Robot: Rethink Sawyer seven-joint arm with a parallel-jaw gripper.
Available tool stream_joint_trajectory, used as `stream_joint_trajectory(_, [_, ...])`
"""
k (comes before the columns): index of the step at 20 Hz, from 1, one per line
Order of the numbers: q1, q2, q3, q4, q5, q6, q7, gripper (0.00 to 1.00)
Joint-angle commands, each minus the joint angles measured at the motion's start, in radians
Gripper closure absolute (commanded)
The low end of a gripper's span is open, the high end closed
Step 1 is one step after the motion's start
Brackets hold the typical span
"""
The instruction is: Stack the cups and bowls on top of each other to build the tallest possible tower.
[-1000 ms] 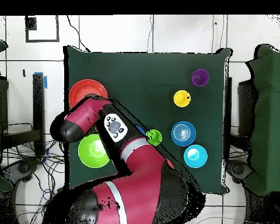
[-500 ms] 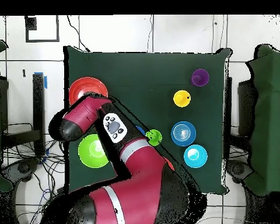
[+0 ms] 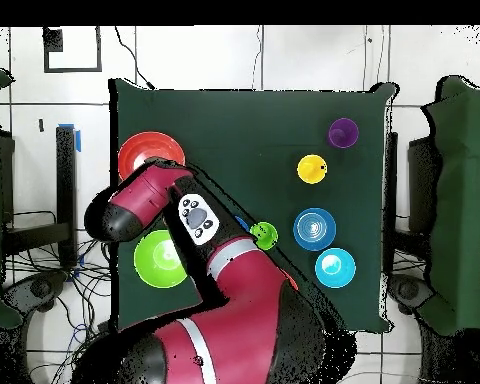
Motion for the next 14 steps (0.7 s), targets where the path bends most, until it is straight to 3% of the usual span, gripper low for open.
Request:
stream_joint_trajectory(1, [-0.030, -0.007, 0.010, -0.038, -0.065, 0.030, -0.145, 1.00])
stream_joint_trajectory(14, [-0.048, -0.039, 0.025, -0.041, -0.054, 0.036, -0.149, 1.00])
